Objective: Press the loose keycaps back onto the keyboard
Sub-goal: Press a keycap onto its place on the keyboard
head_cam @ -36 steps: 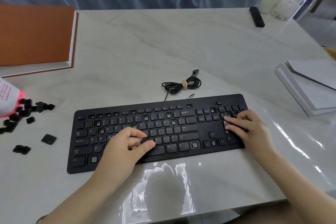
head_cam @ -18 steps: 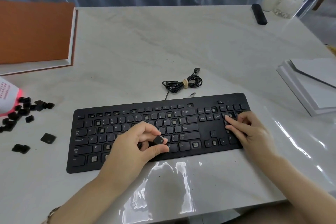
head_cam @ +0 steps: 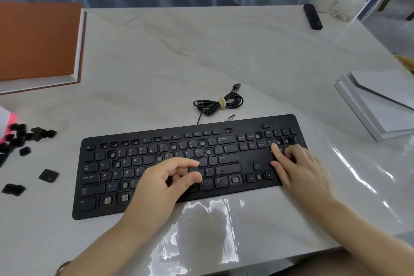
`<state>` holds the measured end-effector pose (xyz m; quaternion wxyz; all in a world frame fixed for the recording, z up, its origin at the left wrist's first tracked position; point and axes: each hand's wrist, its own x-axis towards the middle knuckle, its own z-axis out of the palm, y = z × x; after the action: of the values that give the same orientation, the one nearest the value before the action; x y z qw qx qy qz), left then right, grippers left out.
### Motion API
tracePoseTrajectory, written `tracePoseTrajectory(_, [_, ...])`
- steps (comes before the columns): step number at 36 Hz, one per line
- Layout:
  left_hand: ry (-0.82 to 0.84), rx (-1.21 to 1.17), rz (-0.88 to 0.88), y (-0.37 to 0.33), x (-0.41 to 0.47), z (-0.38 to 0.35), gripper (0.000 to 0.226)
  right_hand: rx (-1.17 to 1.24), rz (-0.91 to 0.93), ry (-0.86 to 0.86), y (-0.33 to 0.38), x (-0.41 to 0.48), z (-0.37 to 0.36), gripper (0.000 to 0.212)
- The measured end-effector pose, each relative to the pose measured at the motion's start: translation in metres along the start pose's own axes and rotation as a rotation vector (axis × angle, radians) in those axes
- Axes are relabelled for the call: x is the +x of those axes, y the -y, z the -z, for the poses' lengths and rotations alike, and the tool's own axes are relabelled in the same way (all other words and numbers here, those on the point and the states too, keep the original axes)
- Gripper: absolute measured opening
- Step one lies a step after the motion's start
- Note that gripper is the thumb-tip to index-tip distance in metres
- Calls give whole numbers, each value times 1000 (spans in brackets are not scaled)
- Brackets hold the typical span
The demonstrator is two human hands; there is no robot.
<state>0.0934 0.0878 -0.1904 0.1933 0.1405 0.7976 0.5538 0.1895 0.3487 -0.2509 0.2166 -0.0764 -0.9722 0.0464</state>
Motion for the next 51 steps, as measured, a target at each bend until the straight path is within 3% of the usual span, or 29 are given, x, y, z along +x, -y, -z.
tracePoseTrajectory(3, [12, -63, 19, -4, 1, -1, 20, 43, -44, 6, 0, 2, 0, 43])
tracePoseTrajectory(7, [6, -202, 172, 0, 2, 1, 32, 187, -181, 49, 8, 6, 2, 24])
tracePoseTrajectory(10, [13, -228, 257, 2, 3, 6, 36, 342, -298, 87, 31, 15, 5, 27])
tracePoseTrajectory(17, [-20, -157, 272, 3, -1, 25, 19, 745, -133, 271, 108, 44, 13, 26])
tracePoseTrajectory(25, [25, -243, 251, 4, -6, 40, 13, 929, -55, 330, 152, 61, 12, 33])
tracePoseTrajectory(32, [46, -232, 142, 4, -12, 46, 20, 913, 7, 287, 158, 58, 16, 31])
tracePoseTrajectory(37, [72, -252, 146, 8, -14, 47, 24, 843, 25, 304, 158, 57, 16, 21])
tracePoseTrajectory(40, [-1, -273, 185, 12, -14, 49, 26, 796, 17, 320, 158, 56, 14, 22])
tracePoseTrajectory(46, [-116, -253, 284, 23, -13, 60, 50, 704, -114, 399, 151, 59, 1, 17])
tracePoseTrajectory(51, [-142, -218, 242, 30, -15, 68, 38, 632, -216, 382, 143, 75, -11, 17])
